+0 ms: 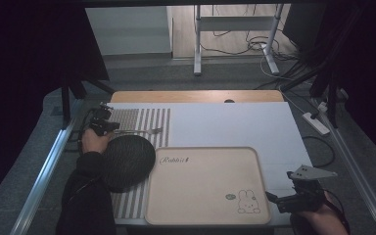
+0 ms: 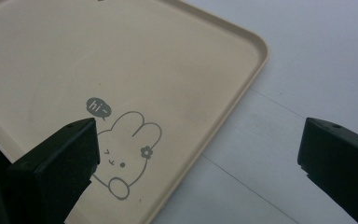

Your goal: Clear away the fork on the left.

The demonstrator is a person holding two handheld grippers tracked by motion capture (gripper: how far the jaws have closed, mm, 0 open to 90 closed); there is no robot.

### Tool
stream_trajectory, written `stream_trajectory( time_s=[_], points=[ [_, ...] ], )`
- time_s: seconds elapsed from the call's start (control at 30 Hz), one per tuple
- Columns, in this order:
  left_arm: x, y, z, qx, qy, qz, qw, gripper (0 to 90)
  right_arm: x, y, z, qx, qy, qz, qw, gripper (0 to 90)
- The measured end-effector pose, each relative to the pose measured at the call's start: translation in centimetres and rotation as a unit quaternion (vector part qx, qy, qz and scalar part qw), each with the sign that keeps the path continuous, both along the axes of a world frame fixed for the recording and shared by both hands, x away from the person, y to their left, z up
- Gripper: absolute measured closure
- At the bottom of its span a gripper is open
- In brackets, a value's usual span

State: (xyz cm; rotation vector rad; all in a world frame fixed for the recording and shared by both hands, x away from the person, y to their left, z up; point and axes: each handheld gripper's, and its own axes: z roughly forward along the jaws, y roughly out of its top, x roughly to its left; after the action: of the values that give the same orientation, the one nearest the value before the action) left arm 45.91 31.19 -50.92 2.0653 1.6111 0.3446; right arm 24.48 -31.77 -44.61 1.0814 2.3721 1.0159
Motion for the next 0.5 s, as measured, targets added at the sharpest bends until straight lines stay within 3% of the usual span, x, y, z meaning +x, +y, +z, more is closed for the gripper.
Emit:
stream_trajectory(
  time_s=[0.3,0.5],
  points=[
    [1.0,0.4,-1.7,0.017,0.025,0.001,0.9995,89.2,0.0,0.1,0.0,-0.002,0.002,0.004,1.0000,0.0],
    [0.7,0.2,-1.6,0.015,0.038,-0.010,0.9991,89.3,-0.1,0.0,0.0,-0.002,-0.001,0.006,1.0000,0.0]
  ],
)
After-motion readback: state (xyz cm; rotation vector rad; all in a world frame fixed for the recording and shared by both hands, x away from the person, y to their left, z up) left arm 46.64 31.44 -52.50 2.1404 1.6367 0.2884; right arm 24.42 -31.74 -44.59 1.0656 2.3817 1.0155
